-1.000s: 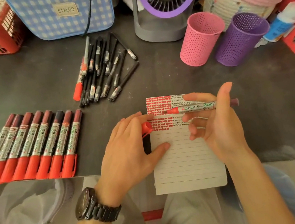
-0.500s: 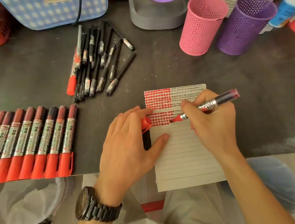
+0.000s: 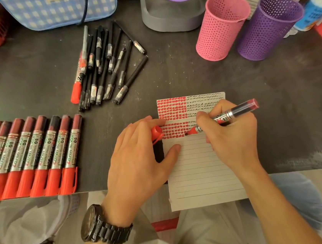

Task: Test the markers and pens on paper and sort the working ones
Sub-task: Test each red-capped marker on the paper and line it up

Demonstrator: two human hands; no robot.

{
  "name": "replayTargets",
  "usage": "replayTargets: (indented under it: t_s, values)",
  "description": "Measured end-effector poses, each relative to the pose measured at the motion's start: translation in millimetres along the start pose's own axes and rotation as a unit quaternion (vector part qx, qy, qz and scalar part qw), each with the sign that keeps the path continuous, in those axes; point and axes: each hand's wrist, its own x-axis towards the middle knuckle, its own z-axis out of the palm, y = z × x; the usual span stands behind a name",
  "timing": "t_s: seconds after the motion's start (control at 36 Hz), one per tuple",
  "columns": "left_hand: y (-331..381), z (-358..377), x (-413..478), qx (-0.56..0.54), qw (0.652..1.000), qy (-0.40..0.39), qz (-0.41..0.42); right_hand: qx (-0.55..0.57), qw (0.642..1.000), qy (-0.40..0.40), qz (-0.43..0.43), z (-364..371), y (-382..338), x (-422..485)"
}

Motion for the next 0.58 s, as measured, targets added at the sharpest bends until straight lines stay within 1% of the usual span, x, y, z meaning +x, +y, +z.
replayTargets:
  t_s: [0.58]
  values:
    - [1.9, -1.3, -0.5, 0.0, 1.0, -0.001, 0.004, 0.0, 1.0, 0.006, -0.005, -0.2, -1.1, 0.2]
